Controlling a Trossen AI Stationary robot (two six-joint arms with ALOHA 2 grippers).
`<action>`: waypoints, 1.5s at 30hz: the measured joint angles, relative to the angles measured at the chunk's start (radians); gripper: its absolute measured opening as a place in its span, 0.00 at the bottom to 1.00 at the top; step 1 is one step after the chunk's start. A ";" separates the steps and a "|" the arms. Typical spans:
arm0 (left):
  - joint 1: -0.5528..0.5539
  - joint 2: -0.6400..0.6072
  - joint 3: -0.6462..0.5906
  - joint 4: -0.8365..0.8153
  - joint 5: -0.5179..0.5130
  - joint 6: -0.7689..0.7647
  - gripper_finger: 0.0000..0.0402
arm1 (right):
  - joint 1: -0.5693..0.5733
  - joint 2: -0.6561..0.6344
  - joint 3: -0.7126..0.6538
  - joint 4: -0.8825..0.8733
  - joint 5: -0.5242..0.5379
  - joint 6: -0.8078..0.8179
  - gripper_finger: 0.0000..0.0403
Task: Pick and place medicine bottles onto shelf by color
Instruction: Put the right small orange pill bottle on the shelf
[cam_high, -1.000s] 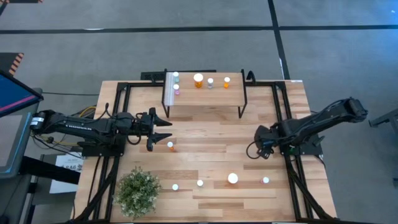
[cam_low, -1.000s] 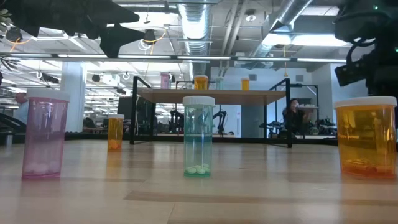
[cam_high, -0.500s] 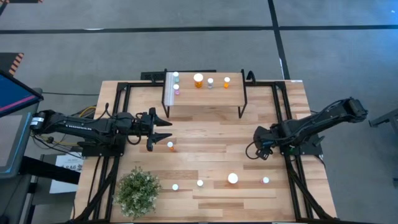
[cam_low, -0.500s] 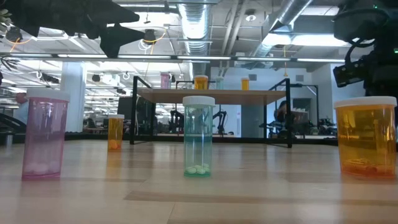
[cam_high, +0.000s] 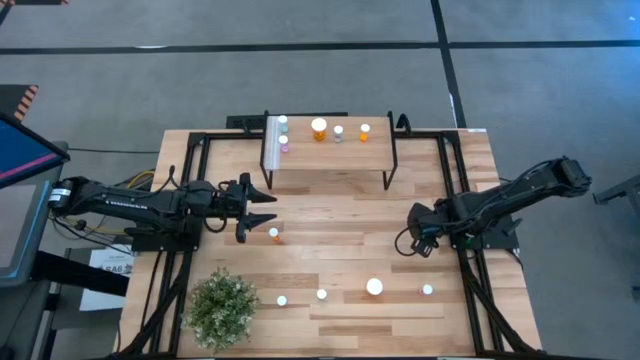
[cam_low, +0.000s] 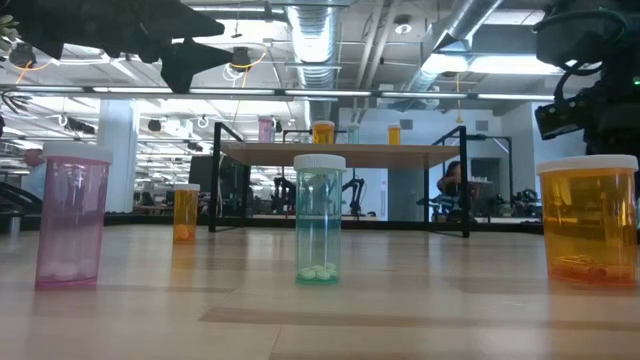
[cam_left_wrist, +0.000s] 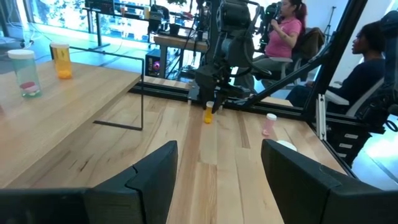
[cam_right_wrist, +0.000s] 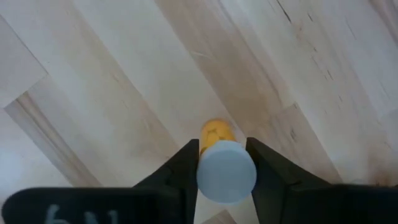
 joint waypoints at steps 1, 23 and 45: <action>0.000 0.000 0.000 0.000 0.000 0.000 0.55 | 0.000 0.000 0.000 0.000 0.000 0.000 0.32; 0.000 0.000 0.000 0.000 -0.015 0.000 0.55 | -0.067 0.000 0.213 0.000 -0.002 -0.173 0.34; 0.000 0.000 0.000 -0.001 -0.021 0.002 0.55 | -0.579 0.290 0.799 -0.046 -0.021 -0.789 0.36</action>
